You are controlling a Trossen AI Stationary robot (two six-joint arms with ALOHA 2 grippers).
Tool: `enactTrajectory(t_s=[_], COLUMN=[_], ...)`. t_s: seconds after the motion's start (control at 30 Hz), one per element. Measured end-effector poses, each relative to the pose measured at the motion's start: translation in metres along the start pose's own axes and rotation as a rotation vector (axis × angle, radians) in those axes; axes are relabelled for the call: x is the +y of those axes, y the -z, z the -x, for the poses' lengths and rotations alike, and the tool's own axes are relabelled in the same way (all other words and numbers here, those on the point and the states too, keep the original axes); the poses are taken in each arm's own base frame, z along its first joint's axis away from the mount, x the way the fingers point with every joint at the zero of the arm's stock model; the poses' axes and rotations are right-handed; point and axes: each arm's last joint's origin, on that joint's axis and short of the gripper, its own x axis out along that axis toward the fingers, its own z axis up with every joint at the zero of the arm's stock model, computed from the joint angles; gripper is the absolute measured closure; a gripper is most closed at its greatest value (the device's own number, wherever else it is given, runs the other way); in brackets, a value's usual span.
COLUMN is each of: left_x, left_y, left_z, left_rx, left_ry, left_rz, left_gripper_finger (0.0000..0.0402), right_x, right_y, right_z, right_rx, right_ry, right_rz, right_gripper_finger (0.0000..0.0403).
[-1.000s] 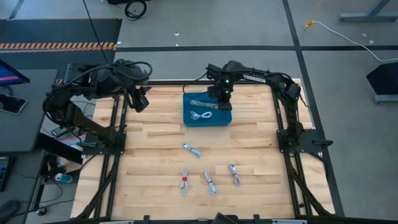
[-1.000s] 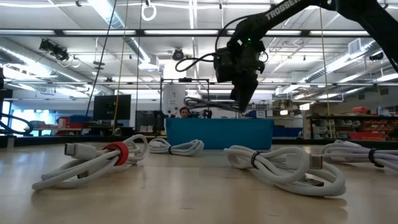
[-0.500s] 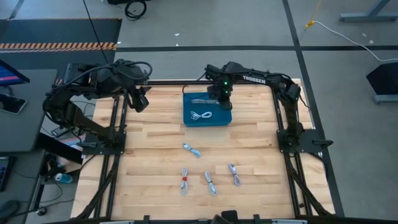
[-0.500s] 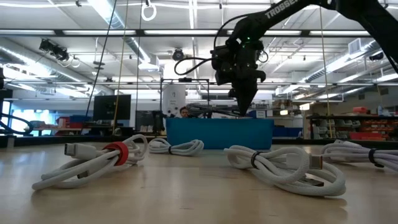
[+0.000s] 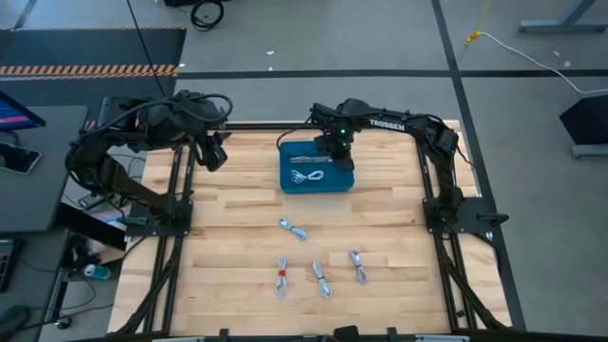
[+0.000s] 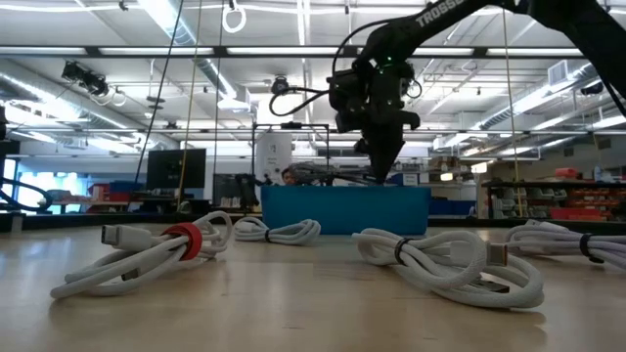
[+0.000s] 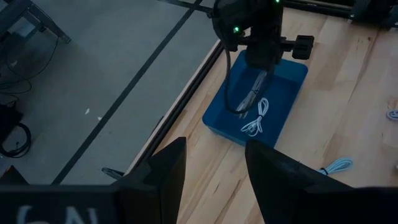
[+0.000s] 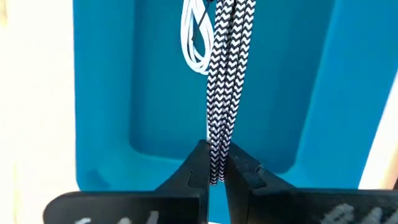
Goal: Pick and place USB-C Cables
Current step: Put the gray charger cable into the blue bin
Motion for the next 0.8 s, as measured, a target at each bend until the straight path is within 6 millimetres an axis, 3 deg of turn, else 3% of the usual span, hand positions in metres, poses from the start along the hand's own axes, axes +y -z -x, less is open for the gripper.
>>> enactTrajectory(t_s=[0.23,0.57,0.8], left_x=[0.000,0.000,0.000], left_y=[0.000,0.000,0.000], left_z=[0.000,0.000,0.000], left_rx=[0.000,0.000,0.000], left_ry=[0.000,0.000,0.000], left_rz=[0.000,0.000,0.000], left_gripper_finger=[0.0230,0.0230,0.0230], right_x=[0.004,0.001,0.002], right_y=[0.007,0.005,0.004], right_z=[-0.020,-0.022,-0.023], right_rx=[0.067,0.058,0.057], right_ry=[0.010,0.071,0.069], right_rz=[0.008,0.012,0.016], right_gripper_finger=[0.0377,0.0375,0.0301])
